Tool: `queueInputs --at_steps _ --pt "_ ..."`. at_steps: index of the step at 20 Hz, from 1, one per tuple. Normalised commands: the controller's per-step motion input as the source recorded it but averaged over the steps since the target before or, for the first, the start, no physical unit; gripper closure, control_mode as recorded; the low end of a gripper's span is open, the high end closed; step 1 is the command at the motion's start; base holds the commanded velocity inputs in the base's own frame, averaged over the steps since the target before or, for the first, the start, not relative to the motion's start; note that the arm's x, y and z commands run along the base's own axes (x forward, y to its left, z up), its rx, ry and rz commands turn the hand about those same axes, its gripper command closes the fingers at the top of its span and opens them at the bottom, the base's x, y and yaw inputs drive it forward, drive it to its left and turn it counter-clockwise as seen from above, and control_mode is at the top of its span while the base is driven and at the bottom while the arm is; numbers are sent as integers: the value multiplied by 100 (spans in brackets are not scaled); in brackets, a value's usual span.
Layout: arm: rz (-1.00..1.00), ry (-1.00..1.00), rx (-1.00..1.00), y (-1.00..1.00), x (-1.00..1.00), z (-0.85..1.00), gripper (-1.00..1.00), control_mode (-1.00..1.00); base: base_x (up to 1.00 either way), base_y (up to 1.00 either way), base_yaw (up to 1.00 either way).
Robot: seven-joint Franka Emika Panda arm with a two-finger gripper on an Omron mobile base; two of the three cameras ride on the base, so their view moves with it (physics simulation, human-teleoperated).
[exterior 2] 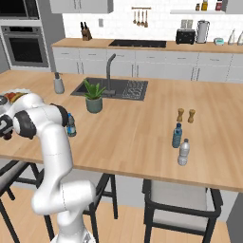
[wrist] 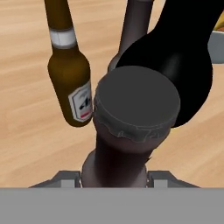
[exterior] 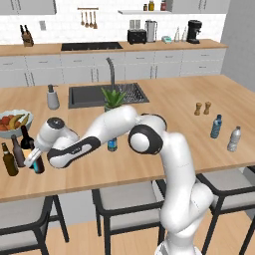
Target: Move the plastic bottles in the middle to the plastics group, and the glass bottles in the middle to the glass group.
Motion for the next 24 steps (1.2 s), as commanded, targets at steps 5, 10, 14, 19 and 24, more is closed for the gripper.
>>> queueInputs --at_steps 5,10,14,19,24 --pt "0 0 0 0 0 0 -100 -100 0 0 0" --pt "0 0 0 0 0 0 -100 -100 0 0 0" --pt "0 -1 0 0 0 2 -100 -100 0 0 0" --pt "0 0 0 -2 -20 45 -100 -100 0 0 0" --pt "-2 0 0 -16 -25 68 -100 -100 0 0 0"
